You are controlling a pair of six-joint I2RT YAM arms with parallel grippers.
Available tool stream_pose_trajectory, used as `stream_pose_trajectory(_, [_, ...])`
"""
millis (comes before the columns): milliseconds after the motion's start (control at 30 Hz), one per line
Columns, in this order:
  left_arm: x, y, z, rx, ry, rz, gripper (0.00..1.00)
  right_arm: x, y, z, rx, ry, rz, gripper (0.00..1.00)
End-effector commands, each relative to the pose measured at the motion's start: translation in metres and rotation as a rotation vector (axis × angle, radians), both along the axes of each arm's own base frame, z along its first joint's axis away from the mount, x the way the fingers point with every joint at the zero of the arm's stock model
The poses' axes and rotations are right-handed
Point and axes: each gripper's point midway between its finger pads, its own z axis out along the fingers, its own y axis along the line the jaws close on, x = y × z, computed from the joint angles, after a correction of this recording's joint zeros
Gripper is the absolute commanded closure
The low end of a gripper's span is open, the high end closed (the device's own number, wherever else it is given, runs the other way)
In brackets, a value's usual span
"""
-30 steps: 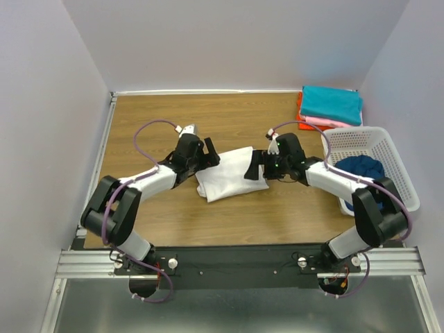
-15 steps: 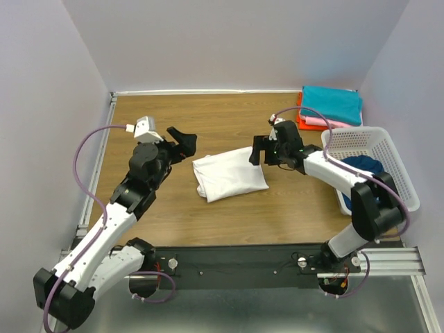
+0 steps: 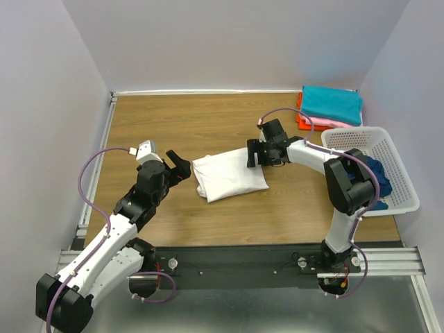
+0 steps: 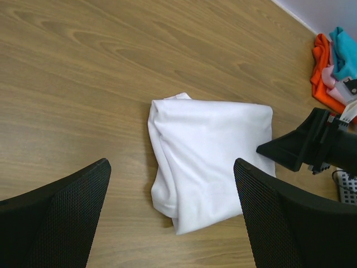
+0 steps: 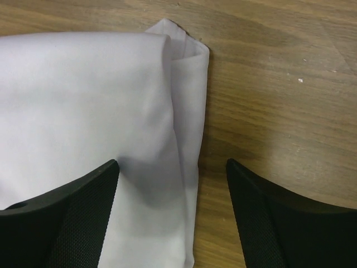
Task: Fold and stack the t-shirts
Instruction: Neatly place the folded tshirt to the corner
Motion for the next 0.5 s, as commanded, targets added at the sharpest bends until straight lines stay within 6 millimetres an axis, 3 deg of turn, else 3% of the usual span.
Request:
stream_pose_trajectory(0, [-0.001, 0.009, -0.013, 0.012, 0.028, 0.047, 0.02, -0.005, -0.004, -0.02, -0.056, 0.065, 0.01, 0.18])
stream_pose_trajectory(200, [0.001, 0.013, -0.018, 0.037, 0.043, 0.061, 0.02, -0.015, -0.001, -0.035, -0.129, 0.081, 0.03, 0.42])
stream_pose_trajectory(267, [0.002, 0.013, -0.02, 0.041, 0.047, 0.064, 0.02, -0.021, -0.001, -0.042, -0.189, 0.085, 0.035, 0.58])
stream_pose_trajectory(300, [0.002, 0.014, -0.02, 0.045, 0.048, 0.068, 0.02, -0.022, -0.001, -0.044, -0.205, 0.084, 0.038, 0.58])
stream_pose_trajectory(467, [0.002, 0.016, -0.022, 0.051, 0.055, 0.076, 0.02, -0.026, -0.003, -0.052, -0.323, 0.058, 0.043, 0.82])
